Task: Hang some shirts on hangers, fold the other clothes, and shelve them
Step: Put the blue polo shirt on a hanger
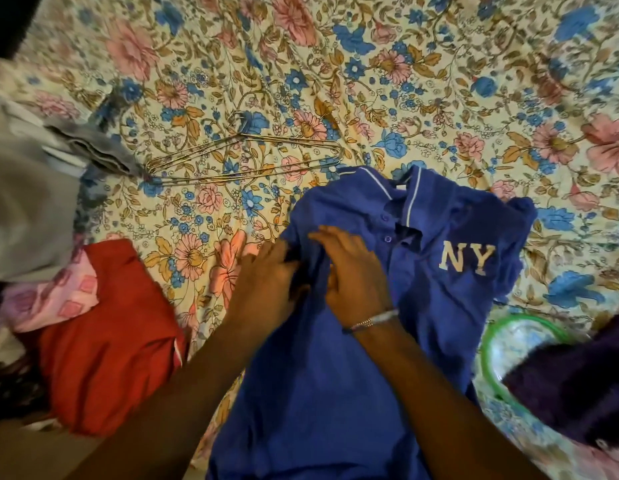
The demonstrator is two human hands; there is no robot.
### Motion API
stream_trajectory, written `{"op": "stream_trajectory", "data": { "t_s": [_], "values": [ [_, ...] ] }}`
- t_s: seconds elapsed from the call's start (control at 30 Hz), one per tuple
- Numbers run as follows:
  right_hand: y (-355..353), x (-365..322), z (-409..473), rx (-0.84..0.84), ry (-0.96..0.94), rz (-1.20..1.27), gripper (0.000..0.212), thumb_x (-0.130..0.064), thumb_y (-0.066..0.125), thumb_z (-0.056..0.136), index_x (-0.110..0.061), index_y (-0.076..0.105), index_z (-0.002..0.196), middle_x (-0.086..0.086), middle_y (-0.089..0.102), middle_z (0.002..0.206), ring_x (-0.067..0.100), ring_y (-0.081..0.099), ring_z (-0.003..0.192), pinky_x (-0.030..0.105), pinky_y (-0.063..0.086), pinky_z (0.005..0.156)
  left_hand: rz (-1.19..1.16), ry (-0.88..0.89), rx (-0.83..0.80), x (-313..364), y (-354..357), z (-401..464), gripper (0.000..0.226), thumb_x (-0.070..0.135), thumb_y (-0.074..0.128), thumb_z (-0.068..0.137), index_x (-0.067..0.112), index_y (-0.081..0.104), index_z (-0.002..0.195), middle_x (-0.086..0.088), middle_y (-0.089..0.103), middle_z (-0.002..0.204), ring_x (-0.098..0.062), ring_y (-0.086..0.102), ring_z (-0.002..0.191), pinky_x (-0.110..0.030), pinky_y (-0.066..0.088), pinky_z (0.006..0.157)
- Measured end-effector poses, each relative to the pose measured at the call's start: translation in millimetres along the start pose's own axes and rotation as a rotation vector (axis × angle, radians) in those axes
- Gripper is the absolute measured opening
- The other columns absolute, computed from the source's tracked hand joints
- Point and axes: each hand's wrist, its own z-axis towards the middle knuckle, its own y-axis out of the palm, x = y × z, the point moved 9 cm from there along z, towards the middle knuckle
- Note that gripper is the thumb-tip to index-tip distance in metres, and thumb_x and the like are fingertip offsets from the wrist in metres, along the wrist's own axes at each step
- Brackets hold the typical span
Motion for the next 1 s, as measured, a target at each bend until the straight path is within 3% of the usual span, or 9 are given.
{"op": "stream_trajectory", "data": {
  "t_s": [0.07, 0.17, 0.4, 0.5, 0.6, 0.7, 0.8, 0.9, 1.0],
  "values": [
    [19, -13, 20, -0.206, -0.073, -0.102, 0.082, 0.006, 0.057, 0.071, -0.027, 0.049, 0.146, -0.006, 0.048, 0.15, 0.021, 0.04, 0.138, 0.044, 0.042, 0.095, 0.075, 0.07, 0.027, 12, 2, -8, 0.038, 0.021, 0.084, 0.073, 0.018, 0.071, 0.109, -0.004, 0.06, 0.118, -0.027, 0.053, 0.107, -0.044, 0.042, 0.084],
    [36, -1, 41, -0.44, -0.116, -0.368, 0.051, -0.02, 0.055, 0.096, -0.032, 0.049, 0.145, -0.006, 0.052, 0.144, 0.023, 0.039, 0.136, 0.044, 0.037, 0.098, 0.02, 0.252, 0.091, 20, 0, -27, 0.019, 0.033, 0.062, 0.093, 0.023, 0.065, 0.109, 0.004, 0.06, 0.115, -0.021, 0.052, 0.11, -0.036, 0.033, 0.085],
    [12, 30, 51, -0.338, -0.024, -0.436, 0.022, -0.045, 0.06, 0.095, -0.024, 0.065, 0.1, -0.001, 0.068, 0.1, 0.028, 0.065, 0.094, 0.034, 0.044, 0.064, -0.016, -0.012, 0.071, -35, -11, -31, 0.036, 0.043, 0.026, 0.106, 0.028, 0.057, 0.096, 0.003, 0.062, 0.083, -0.019, 0.053, 0.084, -0.043, 0.039, 0.091],
    [15, 10, 42, -0.253, -0.156, -0.352, 0.016, -0.038, 0.065, 0.091, -0.024, 0.066, 0.099, -0.003, 0.067, 0.098, 0.028, 0.066, 0.088, 0.032, 0.042, 0.059, 0.092, -0.107, -0.036, -41, -10, -19, 0.037, 0.035, 0.034, 0.097, 0.031, 0.064, 0.119, -0.004, 0.068, 0.08, -0.025, 0.061, 0.081, -0.041, 0.04, 0.09],
    [31, 8, 32, -0.39, -0.18, -0.314, 0.055, -0.026, 0.068, 0.086, -0.031, 0.053, 0.139, -0.006, 0.054, 0.141, 0.027, 0.065, 0.108, 0.037, 0.052, 0.067, 0.064, -0.139, -0.047, -33, -13, -13, 0.047, 0.046, 0.048, 0.097, 0.039, 0.049, 0.143, -0.006, 0.071, 0.088, -0.026, 0.063, 0.089, -0.041, 0.035, 0.095],
    [37, 8, 33, -0.473, -0.178, -0.325, 0.044, -0.022, 0.063, 0.088, -0.031, 0.061, 0.131, -0.006, 0.06, 0.132, 0.026, 0.063, 0.111, 0.034, 0.05, 0.074, -0.128, -0.199, 0.015, -25, -18, -11, 0.044, 0.061, 0.059, 0.091, 0.035, 0.058, 0.127, 0.003, 0.069, 0.086, -0.02, 0.062, 0.09, -0.038, 0.025, 0.102],
    [9, 9, 44, -0.225, -0.101, -0.129, 0.025, -0.019, 0.058, 0.084, -0.026, 0.072, 0.102, -0.003, 0.072, 0.097, 0.028, 0.068, 0.089, 0.038, 0.055, 0.07, -0.341, -0.209, 0.109, -19, -23, -15, 0.026, 0.053, 0.063, 0.092, 0.029, 0.057, 0.1, 0.011, 0.06, 0.073, -0.017, 0.058, 0.076, -0.04, 0.032, 0.098],
    [-27, 24, 41, 0.106, 0.055, 0.136, 0.027, -0.011, 0.057, 0.08, -0.019, 0.073, 0.1, 0.001, 0.073, 0.086, 0.024, 0.068, 0.075, 0.044, 0.058, 0.067, -0.176, -0.226, 0.204, -18, -31, -26, 0.031, 0.052, 0.046, 0.101, 0.029, 0.066, 0.103, 0.0, 0.065, 0.075, -0.022, 0.058, 0.076, -0.037, 0.027, 0.086],
    [-29, 24, 25, 0.191, 0.11, 0.231, 0.025, -0.005, 0.056, 0.083, -0.015, 0.07, 0.102, -0.001, 0.07, 0.083, 0.019, 0.066, 0.072, 0.044, 0.058, 0.064, -0.111, -0.218, 0.241, -13, -37, -27, 0.028, 0.053, 0.056, 0.096, 0.03, 0.072, 0.097, 0.0, 0.064, 0.069, -0.022, 0.058, 0.073, -0.037, 0.024, 0.082]
  ]
}}
